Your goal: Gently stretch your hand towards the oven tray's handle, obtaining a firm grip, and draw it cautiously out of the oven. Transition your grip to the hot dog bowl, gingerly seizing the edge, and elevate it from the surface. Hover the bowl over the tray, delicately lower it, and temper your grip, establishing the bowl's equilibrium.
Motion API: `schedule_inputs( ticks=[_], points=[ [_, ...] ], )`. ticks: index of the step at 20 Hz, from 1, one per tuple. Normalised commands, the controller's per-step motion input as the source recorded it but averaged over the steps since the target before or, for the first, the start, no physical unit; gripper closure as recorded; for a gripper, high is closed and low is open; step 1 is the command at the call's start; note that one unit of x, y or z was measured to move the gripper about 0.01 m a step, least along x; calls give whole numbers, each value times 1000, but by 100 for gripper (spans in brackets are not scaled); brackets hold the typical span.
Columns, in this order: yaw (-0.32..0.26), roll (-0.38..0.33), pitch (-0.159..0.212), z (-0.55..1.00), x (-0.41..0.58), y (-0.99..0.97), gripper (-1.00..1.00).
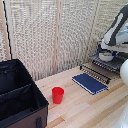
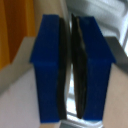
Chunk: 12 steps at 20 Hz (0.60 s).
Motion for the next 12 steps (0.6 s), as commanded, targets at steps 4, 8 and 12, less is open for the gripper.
schedule_inputs(
  ticks=[4, 8, 12],
  points=[
    [-3, 0, -2, 314, 0, 41, -100],
    [-52, -7, 56, 534, 13, 98, -100],
    [-228, -41, 3, 467, 109, 232, -100]
  ],
)
